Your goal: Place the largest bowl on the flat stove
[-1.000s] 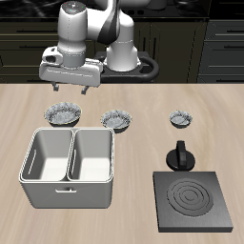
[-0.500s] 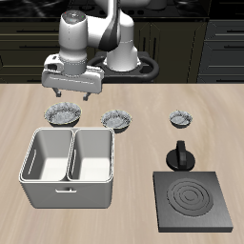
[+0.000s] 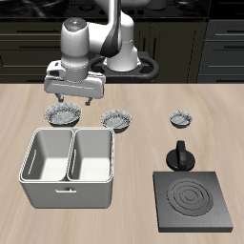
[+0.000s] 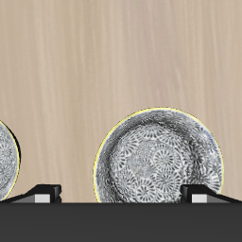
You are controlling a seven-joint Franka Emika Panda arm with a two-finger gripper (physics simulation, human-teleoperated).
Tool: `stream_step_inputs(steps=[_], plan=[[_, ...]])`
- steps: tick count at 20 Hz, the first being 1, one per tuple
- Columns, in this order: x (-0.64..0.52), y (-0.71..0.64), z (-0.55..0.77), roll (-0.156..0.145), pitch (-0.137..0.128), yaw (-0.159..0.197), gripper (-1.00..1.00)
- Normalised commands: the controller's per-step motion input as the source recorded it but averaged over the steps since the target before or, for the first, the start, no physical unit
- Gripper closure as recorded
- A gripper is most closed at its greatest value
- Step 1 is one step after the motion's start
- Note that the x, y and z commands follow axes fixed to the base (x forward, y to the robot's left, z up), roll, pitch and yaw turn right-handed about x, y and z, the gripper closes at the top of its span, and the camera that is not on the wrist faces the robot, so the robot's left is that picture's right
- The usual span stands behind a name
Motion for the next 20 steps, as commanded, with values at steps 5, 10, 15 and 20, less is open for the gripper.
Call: stream_step_inputs(steps=[5,10,15,20], plan=[[-0.19,0.04,-0.11,-0.006,-0.041,-0.013,-1.00],[-0.12,-0.10,-0.07,-0.017,-0.015,-0.022,-1.00],[-0.01,-0.05,-0.10,-0.009,0.016,-0.005,-1.00],[0.07,0.02,-0.25,0.013,0.054,0.006,-1.00]])
